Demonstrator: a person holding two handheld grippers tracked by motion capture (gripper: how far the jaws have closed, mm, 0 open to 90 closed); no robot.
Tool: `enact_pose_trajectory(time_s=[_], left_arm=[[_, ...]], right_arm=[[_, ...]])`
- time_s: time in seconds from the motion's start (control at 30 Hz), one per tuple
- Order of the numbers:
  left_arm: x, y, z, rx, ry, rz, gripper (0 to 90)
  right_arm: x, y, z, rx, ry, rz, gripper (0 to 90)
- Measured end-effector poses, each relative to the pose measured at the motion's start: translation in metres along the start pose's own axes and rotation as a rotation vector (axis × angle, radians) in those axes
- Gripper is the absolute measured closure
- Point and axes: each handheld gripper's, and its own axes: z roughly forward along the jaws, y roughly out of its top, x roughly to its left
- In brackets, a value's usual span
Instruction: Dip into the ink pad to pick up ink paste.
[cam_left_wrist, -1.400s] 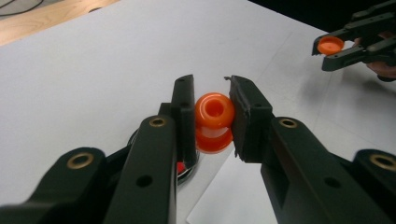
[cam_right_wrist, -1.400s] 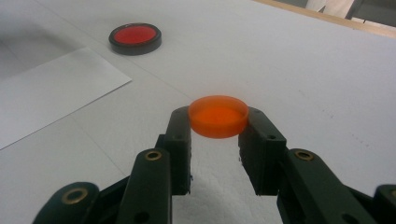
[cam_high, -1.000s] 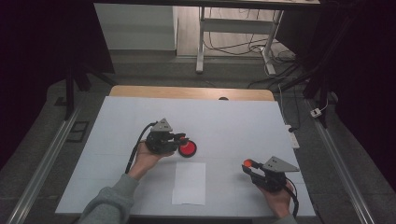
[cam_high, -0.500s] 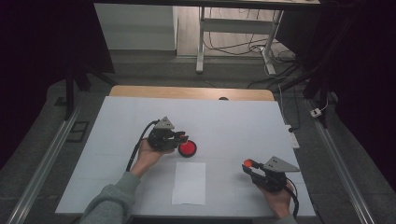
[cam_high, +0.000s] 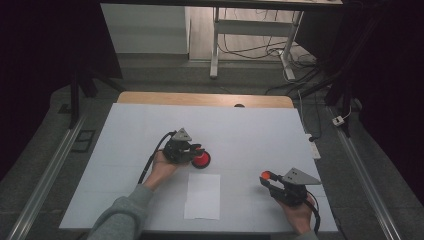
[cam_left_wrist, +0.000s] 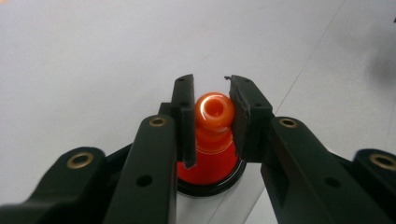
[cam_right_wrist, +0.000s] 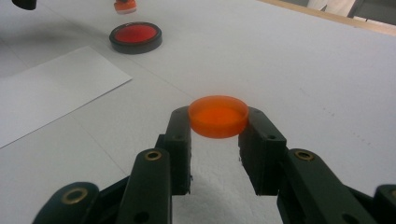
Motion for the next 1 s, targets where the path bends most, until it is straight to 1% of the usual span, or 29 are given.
enact_pose_trajectory(time_s=[0.27,0.57,0.87,0.93,1.0], left_arm=[[0.001,-0.002,0.005,0.015,0.008,0.011,72.3],[-0.002,-0.003,0.011,0.028,0.007,0.025,72.3],[-0.003,-0.004,0.014,0.043,0.018,0.038,72.3],[-0.002,-0.005,0.014,0.041,0.018,0.033,72.3],[-0.003,-0.005,0.015,0.043,0.027,0.040,72.2]], right_arm=[[0.000,0.000,0.000,0.006,-0.002,-0.004,64.8],[0.000,0.000,0.000,0.009,-0.001,-0.006,64.8],[0.001,0.000,0.001,0.010,-0.001,-0.004,64.8],[0.001,0.000,0.001,0.011,0.000,-0.007,64.8],[0.001,0.000,0.001,0.011,0.001,-0.008,64.8]])
